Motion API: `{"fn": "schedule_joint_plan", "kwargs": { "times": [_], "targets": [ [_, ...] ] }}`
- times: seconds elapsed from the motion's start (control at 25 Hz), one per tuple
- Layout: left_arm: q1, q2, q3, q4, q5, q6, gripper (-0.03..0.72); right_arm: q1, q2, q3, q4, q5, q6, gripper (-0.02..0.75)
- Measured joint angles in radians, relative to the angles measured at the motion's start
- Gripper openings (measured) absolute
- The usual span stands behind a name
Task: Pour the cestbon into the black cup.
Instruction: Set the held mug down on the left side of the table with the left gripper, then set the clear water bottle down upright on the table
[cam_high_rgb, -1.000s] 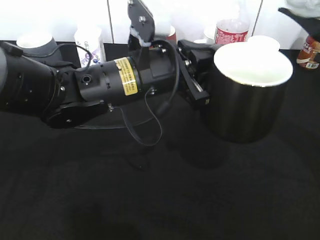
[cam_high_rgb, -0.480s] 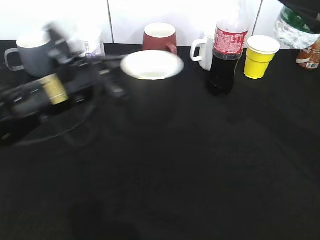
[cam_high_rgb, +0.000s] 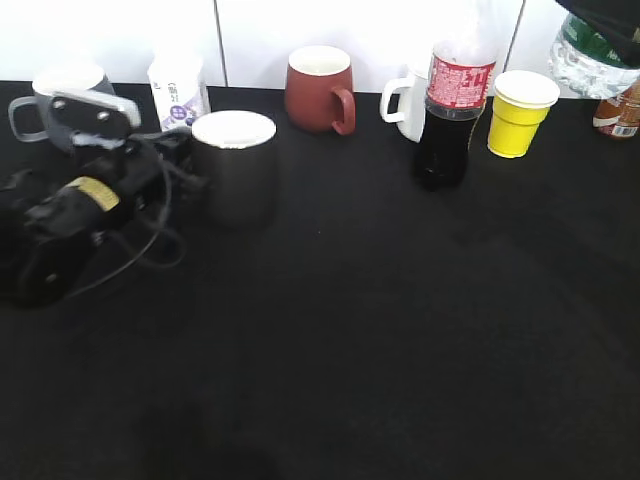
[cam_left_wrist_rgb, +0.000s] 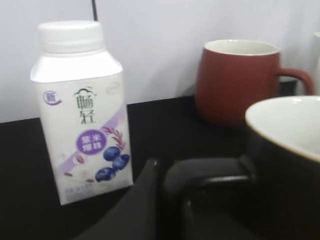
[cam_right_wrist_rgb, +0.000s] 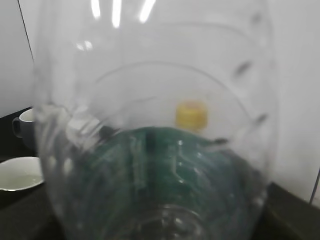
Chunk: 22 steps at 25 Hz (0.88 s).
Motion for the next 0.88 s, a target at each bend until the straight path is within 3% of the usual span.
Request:
{"fn": "schedule_joint_plan", "kwargs": {
  "times": [0.24, 0.36, 0.44, 0.48, 0.64, 0.8, 0.88],
  "targets": [
    [0.000, 0.085, -0.079, -0.021, -0.041, -0.006, 0.041, 0.000, 0.000, 0.000, -0.003, 0.000, 0.000, 0.494],
    [0.000, 0.083, -0.064, -0.026, -0.048, -0.023, 0.206, 0.000, 0.000, 0.000, -0.006, 0.000, 0.001, 0.494],
    [0.000, 0.063, -0.021, -0.028, -0.061, -0.024, 0.302, 0.000, 0.000, 0.000, -0.007, 0.001, 0.001, 0.494],
    [0.000, 0.050, 0.012, -0.028, -0.067, -0.024, 0.316, 0.000, 0.000, 0.000, -0.007, 0.001, 0.001, 0.494],
    [0.000, -0.042, 0.174, -0.030, -0.082, -0.024, 0.324, 0.000, 0.002, 0.000, -0.006, 0.009, -0.006, 0.494],
    [-0.001, -0.253, 0.353, 0.039, -0.082, -0.024, 0.324, 0.000, 0.118, 0.000, 0.022, 0.155, -0.088, 0.494],
    [-0.001, -0.376, 0.381, 0.082, -0.083, -0.024, 0.324, 0.000, 0.222, -0.001, 0.118, 0.157, -0.204, 0.494]
  ]
}}
